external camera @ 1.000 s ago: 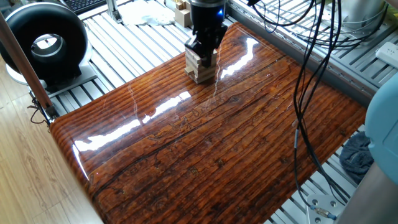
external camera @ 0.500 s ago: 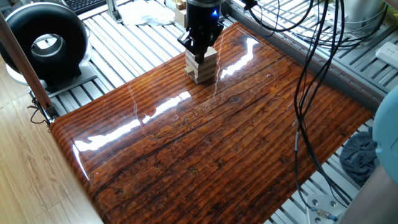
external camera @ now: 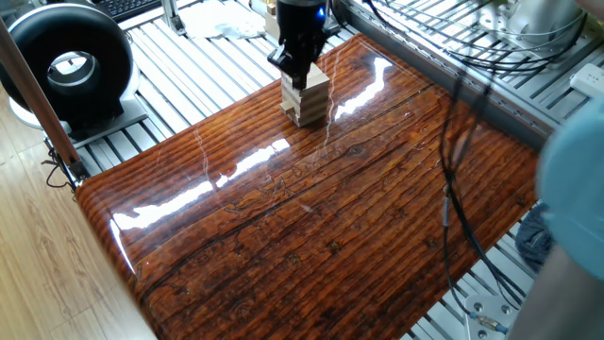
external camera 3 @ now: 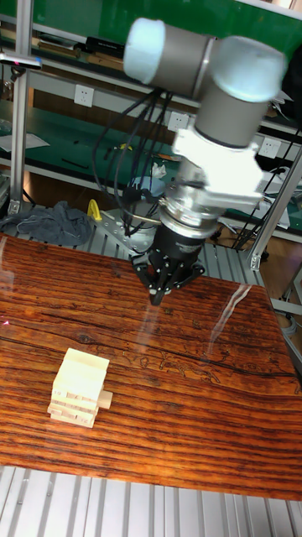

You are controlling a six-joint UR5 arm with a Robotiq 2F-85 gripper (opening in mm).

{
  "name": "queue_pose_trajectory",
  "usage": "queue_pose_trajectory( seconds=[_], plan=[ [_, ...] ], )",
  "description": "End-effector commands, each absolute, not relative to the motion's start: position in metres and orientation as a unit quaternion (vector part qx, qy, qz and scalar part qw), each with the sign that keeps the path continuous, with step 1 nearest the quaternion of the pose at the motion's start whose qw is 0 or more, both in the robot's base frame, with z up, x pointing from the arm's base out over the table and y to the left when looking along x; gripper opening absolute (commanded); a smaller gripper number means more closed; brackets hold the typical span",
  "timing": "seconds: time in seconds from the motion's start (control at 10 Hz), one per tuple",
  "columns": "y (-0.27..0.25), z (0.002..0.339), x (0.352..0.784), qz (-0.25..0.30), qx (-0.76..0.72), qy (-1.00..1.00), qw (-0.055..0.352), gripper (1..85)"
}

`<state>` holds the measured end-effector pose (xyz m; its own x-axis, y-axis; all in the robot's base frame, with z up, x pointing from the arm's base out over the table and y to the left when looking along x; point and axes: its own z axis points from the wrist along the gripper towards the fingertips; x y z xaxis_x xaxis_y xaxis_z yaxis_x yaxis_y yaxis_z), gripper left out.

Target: Play Jenga

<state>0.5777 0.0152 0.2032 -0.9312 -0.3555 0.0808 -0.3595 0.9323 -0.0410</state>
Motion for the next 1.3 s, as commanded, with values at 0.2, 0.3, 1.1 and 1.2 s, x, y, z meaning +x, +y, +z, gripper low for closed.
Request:
queue_pose_trajectory(
  seconds=[0.2, 0.3, 1.1, 1.2],
  plan=[
    [0.012, 0.196, 0.630, 0.071, 0.431, -0.900, 0.011, 4.7],
    [0.010, 0.186, 0.638, 0.077, 0.463, -0.883, 0.001, 8.0],
    [0.007, 0.123, 0.645, 0.078, 0.608, -0.790, -0.016, 25.0],
    [0.013, 0.121, 0.644, 0.066, 0.616, -0.784, -0.023, 30.3]
  ],
)
